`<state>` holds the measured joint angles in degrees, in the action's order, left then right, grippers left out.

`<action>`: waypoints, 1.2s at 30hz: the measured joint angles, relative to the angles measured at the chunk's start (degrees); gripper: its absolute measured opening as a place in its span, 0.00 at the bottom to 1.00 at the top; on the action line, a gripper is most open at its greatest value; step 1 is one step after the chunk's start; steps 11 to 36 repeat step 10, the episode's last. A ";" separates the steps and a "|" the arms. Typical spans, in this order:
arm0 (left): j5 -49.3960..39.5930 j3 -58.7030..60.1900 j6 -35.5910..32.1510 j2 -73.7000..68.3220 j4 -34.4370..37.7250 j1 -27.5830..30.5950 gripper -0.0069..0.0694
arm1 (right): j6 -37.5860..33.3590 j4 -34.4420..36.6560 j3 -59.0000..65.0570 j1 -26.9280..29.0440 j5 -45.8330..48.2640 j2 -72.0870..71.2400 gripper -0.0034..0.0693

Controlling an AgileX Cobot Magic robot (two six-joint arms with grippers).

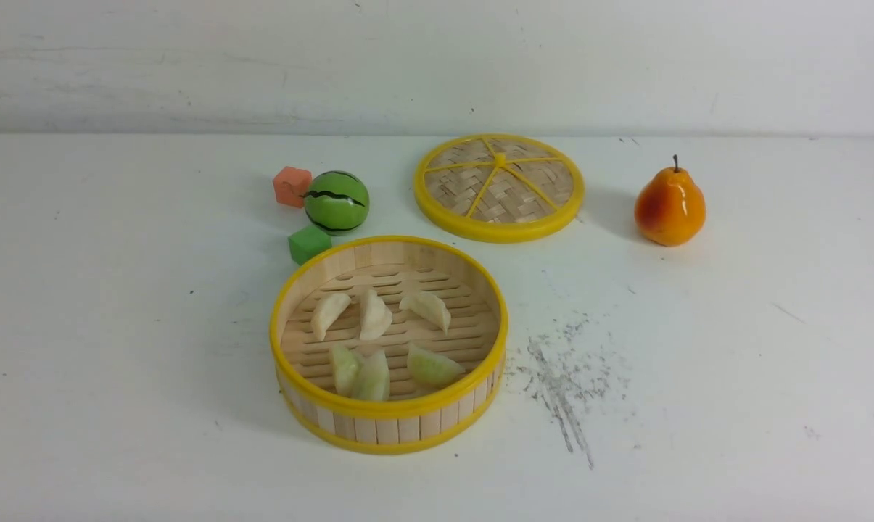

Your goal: Put the dumplings into the steamer on the white table.

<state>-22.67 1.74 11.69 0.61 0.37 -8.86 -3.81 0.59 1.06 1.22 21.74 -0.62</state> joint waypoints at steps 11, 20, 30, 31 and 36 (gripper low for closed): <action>0.00 0.00 0.00 0.00 0.00 0.00 0.13 | 0.00 0.00 0.00 0.00 0.00 0.00 0.16; 0.00 0.00 0.00 0.00 0.00 0.00 0.13 | 0.00 0.00 0.00 0.00 0.00 0.00 0.16; 0.00 0.00 0.00 0.00 0.00 0.00 0.13 | 0.00 0.00 0.00 0.00 0.00 0.00 0.16; 0.00 0.00 0.00 0.00 0.00 0.00 0.13 | 0.00 0.00 0.00 0.00 0.00 0.00 0.16; 0.00 0.00 0.00 0.00 0.00 0.00 0.13 | 0.00 0.00 0.00 0.00 0.00 0.00 0.16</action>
